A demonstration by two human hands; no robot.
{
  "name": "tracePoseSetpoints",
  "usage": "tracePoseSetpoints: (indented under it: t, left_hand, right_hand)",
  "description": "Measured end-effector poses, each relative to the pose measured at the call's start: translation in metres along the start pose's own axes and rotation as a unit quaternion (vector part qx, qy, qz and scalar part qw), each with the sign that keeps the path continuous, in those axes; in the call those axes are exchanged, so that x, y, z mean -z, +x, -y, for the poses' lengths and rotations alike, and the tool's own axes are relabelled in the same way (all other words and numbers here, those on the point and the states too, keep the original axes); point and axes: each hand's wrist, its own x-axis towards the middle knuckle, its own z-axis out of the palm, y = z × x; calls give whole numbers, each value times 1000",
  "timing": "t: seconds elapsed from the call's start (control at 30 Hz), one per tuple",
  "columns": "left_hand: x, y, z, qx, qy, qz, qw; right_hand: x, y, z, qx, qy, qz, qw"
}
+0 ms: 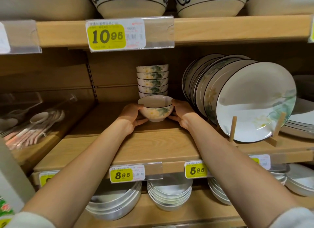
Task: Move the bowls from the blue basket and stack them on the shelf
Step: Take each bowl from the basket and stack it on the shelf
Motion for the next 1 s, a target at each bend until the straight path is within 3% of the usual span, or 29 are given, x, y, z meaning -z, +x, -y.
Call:
tracePoseSetpoints:
  t: [0.23,0.4,0.47,0.6,0.77,1.0]
  left_hand:
    - [0,-12,-8,4,39,-39,998]
    - [12,-58,-10,-83,-57,-68,993]
    - [20,-91,-3,-127,-73,-61,987]
    - [35,-167,20,-175,-64,-40,982]
    - [77,-248,59,-182,-84,-95,975]
    - [160,-370,106,-147,-189,-227,944]
  right_hand:
    - [1,-12,7,-4,-47,-54,997]
    - [9,-54,14,52,38,-61,996]
    - [16,-77,10,87,47,-42,994]
    - [22,-132,0,147,91,70,982]
    - [32,-189,-35,54,182,185,964]
    - [5,-269,-99,-73,165,219,959]
